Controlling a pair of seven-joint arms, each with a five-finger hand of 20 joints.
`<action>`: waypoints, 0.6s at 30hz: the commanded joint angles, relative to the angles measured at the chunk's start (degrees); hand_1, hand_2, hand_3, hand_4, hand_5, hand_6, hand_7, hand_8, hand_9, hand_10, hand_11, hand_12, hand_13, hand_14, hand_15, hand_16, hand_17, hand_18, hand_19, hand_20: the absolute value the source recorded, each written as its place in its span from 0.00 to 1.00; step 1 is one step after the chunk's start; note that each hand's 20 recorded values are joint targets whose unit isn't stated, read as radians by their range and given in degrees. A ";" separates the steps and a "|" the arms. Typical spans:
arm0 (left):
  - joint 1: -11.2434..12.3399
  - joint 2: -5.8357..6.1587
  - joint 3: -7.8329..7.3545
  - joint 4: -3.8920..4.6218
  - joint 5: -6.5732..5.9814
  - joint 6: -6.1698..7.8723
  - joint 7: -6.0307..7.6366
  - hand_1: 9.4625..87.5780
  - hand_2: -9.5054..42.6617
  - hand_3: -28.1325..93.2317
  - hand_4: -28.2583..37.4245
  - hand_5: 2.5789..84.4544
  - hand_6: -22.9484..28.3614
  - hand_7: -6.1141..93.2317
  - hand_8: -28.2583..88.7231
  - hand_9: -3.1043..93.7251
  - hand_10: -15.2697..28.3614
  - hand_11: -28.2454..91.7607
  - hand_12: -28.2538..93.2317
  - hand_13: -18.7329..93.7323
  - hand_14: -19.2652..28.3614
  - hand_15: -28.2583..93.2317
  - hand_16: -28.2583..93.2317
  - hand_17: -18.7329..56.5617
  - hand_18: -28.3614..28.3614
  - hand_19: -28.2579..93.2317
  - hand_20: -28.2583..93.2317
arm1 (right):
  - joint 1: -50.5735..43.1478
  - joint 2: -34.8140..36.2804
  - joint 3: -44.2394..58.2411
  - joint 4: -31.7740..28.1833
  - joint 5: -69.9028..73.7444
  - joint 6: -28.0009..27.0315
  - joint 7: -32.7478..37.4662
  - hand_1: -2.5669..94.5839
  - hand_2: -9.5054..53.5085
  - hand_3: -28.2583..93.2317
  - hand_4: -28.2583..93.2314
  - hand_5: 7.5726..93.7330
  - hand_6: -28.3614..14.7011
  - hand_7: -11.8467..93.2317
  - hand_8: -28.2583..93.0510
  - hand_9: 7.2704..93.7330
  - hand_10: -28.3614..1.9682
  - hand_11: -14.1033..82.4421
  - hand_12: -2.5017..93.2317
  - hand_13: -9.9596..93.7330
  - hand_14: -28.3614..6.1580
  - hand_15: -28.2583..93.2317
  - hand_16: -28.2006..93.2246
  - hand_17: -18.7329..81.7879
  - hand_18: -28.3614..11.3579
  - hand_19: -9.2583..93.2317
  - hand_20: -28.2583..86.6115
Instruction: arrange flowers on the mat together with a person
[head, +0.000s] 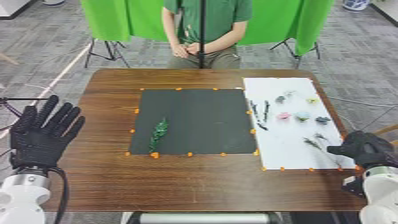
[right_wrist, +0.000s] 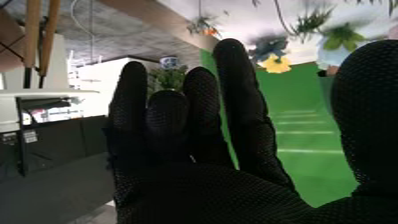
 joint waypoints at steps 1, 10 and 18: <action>0.26 -0.31 0.38 0.34 0.10 -0.75 -0.92 0.26 0.42 0.81 0.00 0.49 0.59 0.16 0.16 0.44 0.72 0.42 0.29 0.44 0.75 0.53 0.16 0.19 0.77 0.55 0.35 | 1.57 -0.01 -4.46 3.47 -2.84 2.99 0.97 0.31 0.00 0.85 0.00 0.54 0.62 0.48 0.09 0.39 0.35 0.79 0.60 0.42 0.20 0.89 0.73 0.35 0.18 0.78 0.62; 0.69 -0.93 0.67 -0.05 -0.32 0.03 -1.22 0.26 0.42 0.81 0.00 0.49 0.59 0.16 0.16 0.44 0.72 0.42 0.29 0.44 0.75 0.54 0.16 0.19 0.77 0.55 0.35 | 4.22 0.60 -8.65 4.97 -2.33 6.78 5.26 0.50 0.00 0.83 0.00 0.59 0.68 0.64 0.26 0.51 0.47 0.76 0.67 0.50 0.27 0.89 0.70 0.40 0.17 0.79 0.62; 0.21 -0.55 0.57 0.38 -0.15 -0.36 -2.21 0.26 0.43 0.81 0.00 0.49 0.59 0.16 0.16 0.44 0.72 0.42 0.29 0.44 0.75 0.53 0.16 0.19 0.77 0.55 0.35 | 4.70 0.76 -8.65 2.23 4.01 10.67 9.19 0.53 0.01 0.85 0.01 0.63 0.67 0.66 0.30 0.69 0.59 0.62 0.72 0.64 0.36 0.86 0.69 0.47 0.16 0.84 0.63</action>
